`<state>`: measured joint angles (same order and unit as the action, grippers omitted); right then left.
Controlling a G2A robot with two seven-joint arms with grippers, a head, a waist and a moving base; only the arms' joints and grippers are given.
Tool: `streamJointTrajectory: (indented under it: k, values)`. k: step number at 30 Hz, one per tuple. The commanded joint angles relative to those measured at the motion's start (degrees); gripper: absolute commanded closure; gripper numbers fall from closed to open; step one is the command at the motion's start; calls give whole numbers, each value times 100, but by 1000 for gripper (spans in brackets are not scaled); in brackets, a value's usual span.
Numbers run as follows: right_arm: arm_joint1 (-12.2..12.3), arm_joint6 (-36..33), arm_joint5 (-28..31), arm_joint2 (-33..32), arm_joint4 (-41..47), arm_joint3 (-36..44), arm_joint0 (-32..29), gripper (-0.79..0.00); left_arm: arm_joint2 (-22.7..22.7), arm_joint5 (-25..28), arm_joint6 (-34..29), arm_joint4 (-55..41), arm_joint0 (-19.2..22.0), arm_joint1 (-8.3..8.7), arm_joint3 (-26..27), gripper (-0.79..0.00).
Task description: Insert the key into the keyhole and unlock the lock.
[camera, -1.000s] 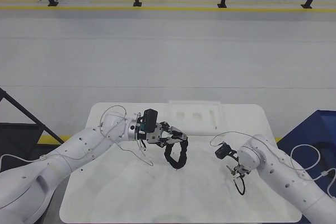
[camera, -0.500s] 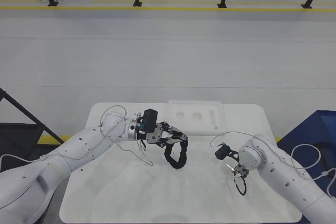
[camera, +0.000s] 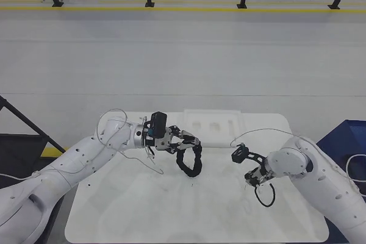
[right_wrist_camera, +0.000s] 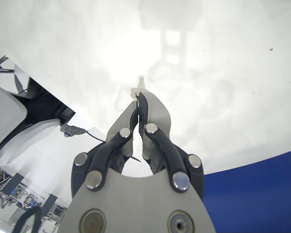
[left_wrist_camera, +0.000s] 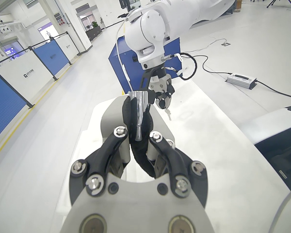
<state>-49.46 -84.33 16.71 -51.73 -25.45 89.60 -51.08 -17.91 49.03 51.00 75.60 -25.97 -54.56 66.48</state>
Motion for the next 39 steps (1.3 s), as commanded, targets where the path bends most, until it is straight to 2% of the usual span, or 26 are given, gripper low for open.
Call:
streamJointTrajectory:
  k: [1,10,15,22,30,39]
  values:
    - [8,135,-93,-127,219,53,15,0,-134,119,-50,18,-60,81,20,0]
    - [-104,703,-294,-274,1207,-254,438,0,-563,459,-138,78,-406,302,118,0]
    - [-264,900,-347,-60,1556,-809,933,0,-597,465,-135,87,-430,316,125,0]
    - [-579,1169,-391,401,1989,-1874,1675,0,-597,465,-135,87,-430,316,125,0]
    - [-1038,1471,-482,1069,2073,-3229,2417,0,-597,465,-135,87,-430,316,125,0]
    - [-1465,1652,-183,1485,2209,-4568,2891,0,-597,465,-135,87,-430,316,125,0]
